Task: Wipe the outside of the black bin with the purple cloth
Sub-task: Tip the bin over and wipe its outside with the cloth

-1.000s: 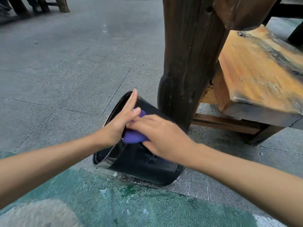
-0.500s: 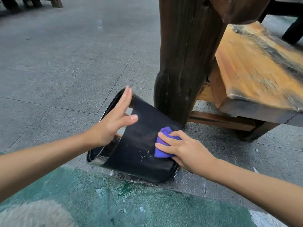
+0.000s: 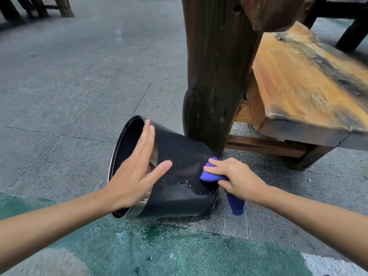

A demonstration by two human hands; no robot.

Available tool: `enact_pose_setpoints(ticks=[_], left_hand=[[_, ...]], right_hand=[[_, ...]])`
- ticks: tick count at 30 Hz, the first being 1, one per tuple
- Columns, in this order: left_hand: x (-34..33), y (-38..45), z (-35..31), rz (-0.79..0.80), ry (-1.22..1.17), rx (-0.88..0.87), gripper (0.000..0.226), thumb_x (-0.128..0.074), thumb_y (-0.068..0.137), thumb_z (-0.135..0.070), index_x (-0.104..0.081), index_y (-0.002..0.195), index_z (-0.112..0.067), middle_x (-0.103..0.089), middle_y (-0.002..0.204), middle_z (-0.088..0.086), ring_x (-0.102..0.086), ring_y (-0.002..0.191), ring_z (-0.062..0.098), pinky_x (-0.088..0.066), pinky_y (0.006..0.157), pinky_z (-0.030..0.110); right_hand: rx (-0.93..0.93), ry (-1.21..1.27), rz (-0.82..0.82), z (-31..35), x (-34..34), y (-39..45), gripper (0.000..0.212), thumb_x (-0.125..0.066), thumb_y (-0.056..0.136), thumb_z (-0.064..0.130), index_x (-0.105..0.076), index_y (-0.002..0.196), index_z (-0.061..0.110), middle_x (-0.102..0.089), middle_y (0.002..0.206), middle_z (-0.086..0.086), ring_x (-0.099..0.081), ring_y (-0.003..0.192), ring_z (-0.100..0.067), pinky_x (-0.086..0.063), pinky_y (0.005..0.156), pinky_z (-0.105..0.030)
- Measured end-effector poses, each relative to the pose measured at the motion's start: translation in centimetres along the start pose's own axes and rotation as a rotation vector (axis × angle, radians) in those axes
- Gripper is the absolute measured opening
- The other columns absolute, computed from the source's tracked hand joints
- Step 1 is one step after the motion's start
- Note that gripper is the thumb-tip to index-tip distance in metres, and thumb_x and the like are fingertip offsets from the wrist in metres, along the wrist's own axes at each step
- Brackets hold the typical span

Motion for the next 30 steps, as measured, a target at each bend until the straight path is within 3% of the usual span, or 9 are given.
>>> enact_pose_setpoints(ticks=[2, 5, 8, 10, 16, 22, 24, 26, 30], left_hand=[[0.2, 0.1, 0.6, 0.028, -0.01, -0.006, 0.087, -0.038, 0.095, -0.07, 0.018, 0.156, -0.043, 0.023, 0.164, -0.028, -0.035, 0.15, 0.022, -0.05, 0.106, 0.045], [0.4, 0.4, 1.6, 0.058, -0.036, -0.015, 0.079, -0.037, 0.101, -0.06, 0.014, 0.158, -0.041, 0.019, 0.166, -0.027, -0.031, 0.149, 0.041, -0.036, 0.117, 0.058], [0.9, 0.8, 2.0, 0.055, -0.04, -0.044, 0.072, -0.029, 0.104, -0.059, 0.006, 0.161, -0.033, 0.012, 0.168, -0.024, -0.008, 0.159, 0.017, -0.014, 0.128, 0.03], [1.1, 1.1, 2.0, 0.043, -0.021, -0.04, 0.067, -0.027, 0.106, -0.052, -0.001, 0.162, -0.027, 0.006, 0.17, -0.019, -0.001, 0.156, -0.002, -0.004, 0.123, 0.012], [1.1, 0.9, 2.7, 0.02, -0.028, 0.069, 0.069, -0.037, 0.104, -0.048, 0.001, 0.16, -0.04, 0.006, 0.167, -0.028, 0.002, 0.151, -0.013, -0.001, 0.116, 0.001], [1.8, 1.2, 3.2, 0.04, -0.074, 0.05, 0.086, -0.046, 0.091, -0.06, -0.002, 0.161, -0.038, 0.007, 0.166, -0.03, 0.003, 0.153, -0.009, -0.007, 0.114, 0.0], [2.0, 1.9, 3.3, 0.054, -0.091, 0.061, 0.088, -0.046, 0.088, -0.06, -0.003, 0.161, -0.036, 0.006, 0.167, -0.028, 0.002, 0.153, -0.009, -0.008, 0.117, 0.008], [2.0, 2.9, 3.1, 0.054, -0.089, 0.064, 0.086, -0.046, 0.088, -0.057, -0.006, 0.161, -0.034, 0.002, 0.167, -0.025, 0.0, 0.152, -0.012, -0.007, 0.114, 0.001], [1.3, 4.4, 2.3, 0.065, -0.196, 0.111, 0.074, -0.043, 0.095, -0.043, -0.009, 0.161, -0.034, -0.002, 0.167, -0.026, -0.002, 0.145, -0.024, -0.007, 0.105, -0.008]], right_hand=[[-0.002, 0.025, -0.092, -0.2, 1.3, 0.9, 0.05, -0.061, 0.078, 0.003, -0.068, 0.122, 0.024, -0.068, 0.128, -0.006, -0.06, 0.116, -0.03, -0.048, 0.096, -0.044], [-0.077, 0.134, -0.25, -0.3, 3.3, 2.9, 0.061, -0.065, 0.08, 0.0, -0.064, 0.135, 0.027, -0.061, 0.143, 0.002, -0.056, 0.129, -0.02, -0.043, 0.109, -0.039], [-0.043, 0.165, -0.267, 1.2, 4.4, 5.0, 0.064, -0.063, 0.083, -0.001, -0.061, 0.139, 0.029, -0.058, 0.146, 0.007, -0.054, 0.131, -0.02, -0.04, 0.112, -0.04], [0.034, 0.146, -0.189, 2.6, 4.2, 6.0, 0.063, -0.06, 0.084, -0.004, -0.06, 0.139, 0.028, -0.058, 0.147, 0.006, -0.052, 0.133, -0.021, -0.038, 0.113, -0.039], [0.033, 0.117, -0.051, 1.3, 1.3, 5.1, 0.068, -0.055, 0.083, -0.007, -0.057, 0.143, 0.024, -0.051, 0.152, 0.001, -0.05, 0.132, -0.022, -0.029, 0.111, -0.022], [-0.047, 0.007, 0.13, -3.0, -0.6, 1.4, 0.062, -0.056, 0.082, -0.002, -0.064, 0.136, 0.027, -0.062, 0.143, 0.002, -0.057, 0.115, -0.027, -0.04, 0.107, -0.041], [-0.071, 0.019, 0.09, -3.4, 0.0, 0.7, 0.061, -0.056, 0.081, -0.004, -0.067, 0.133, 0.026, -0.067, 0.136, 0.0, -0.06, 0.115, -0.028, -0.044, 0.104, -0.041], [-0.085, 0.07, -0.043, -3.3, 1.5, 1.0, 0.059, -0.057, 0.079, -0.006, -0.069, 0.129, 0.021, -0.071, 0.129, -0.006, -0.063, 0.12, -0.029, -0.045, 0.105, -0.037], [-0.074, 0.166, -0.298, 0.4, 4.7, 3.3, 0.059, -0.063, 0.08, -0.002, -0.067, 0.133, 0.024, -0.065, 0.137, 0.004, -0.059, 0.127, -0.017, -0.037, 0.107, -0.021]])
Point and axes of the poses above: each hand's wrist, its own y-axis towards the middle knuckle, its own x-axis out of the back of the hand, z = x × y, the point moved 5 cm from there along y, towards the middle knuckle
